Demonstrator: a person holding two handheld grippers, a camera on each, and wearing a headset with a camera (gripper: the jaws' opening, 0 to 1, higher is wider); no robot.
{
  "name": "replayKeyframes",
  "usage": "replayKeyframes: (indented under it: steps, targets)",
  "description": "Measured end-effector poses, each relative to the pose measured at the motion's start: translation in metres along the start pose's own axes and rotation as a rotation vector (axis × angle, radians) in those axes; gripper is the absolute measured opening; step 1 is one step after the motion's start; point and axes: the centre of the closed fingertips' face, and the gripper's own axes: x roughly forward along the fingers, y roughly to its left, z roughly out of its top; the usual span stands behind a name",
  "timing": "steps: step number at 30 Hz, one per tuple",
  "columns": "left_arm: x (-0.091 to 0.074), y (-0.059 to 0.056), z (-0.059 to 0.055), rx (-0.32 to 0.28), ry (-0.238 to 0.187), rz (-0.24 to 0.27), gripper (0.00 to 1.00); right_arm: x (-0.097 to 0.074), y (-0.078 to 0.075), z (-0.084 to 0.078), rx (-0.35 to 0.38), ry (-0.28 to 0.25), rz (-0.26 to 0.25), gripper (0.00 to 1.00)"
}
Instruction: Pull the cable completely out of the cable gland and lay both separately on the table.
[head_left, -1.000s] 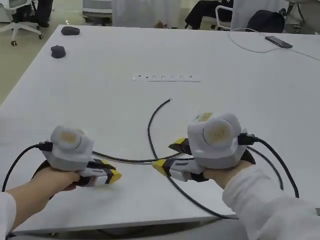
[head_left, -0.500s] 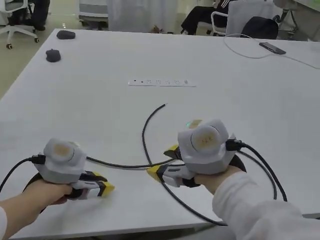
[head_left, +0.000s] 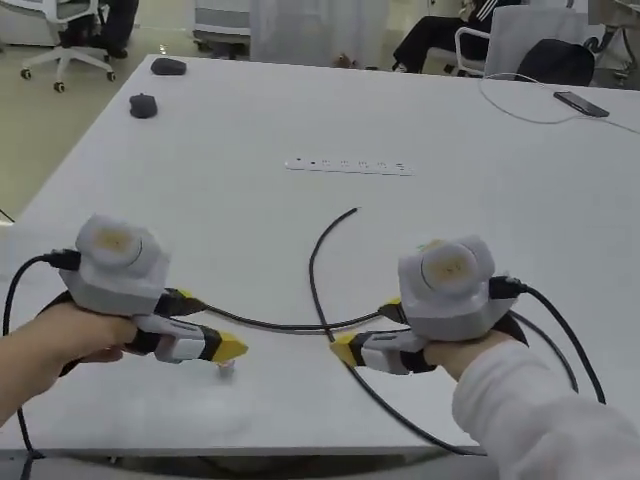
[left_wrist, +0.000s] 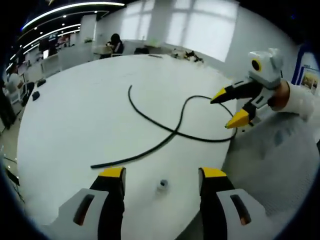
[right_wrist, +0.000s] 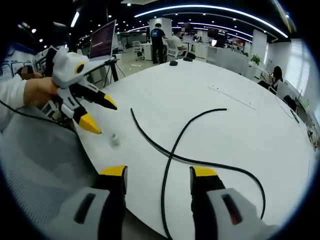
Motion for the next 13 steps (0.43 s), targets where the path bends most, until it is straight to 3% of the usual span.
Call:
replayKeyframes:
  steps: [2,5,9,11,13]
  targets:
    - [-0.015,-0.005,-0.005,0.019,0.029,0.014,0.67,0.000,0.000,0.000,0.016,0.002,0.004,0.53]
    - [-0.029,-0.007,-0.012,0.045,0.025,0.037,0.73,-0.001,0.000,0.000,0.033,0.002,0.004,0.54]
    - [-0.037,-0.007,-0.019,-0.046,-0.018,0.050,0.72,0.000,0.001,-0.006,0.033,0.031,0.006,0.56]
    - [-0.039,-0.005,-0.022,-0.045,0.000,0.048,0.72,0.001,0.004,-0.009,0.033,0.041,0.009,0.56]
    - [-0.039,-0.002,-0.018,-0.054,-0.020,0.055,0.71,0.001,0.006,-0.011,0.030,0.054,0.018,0.57]
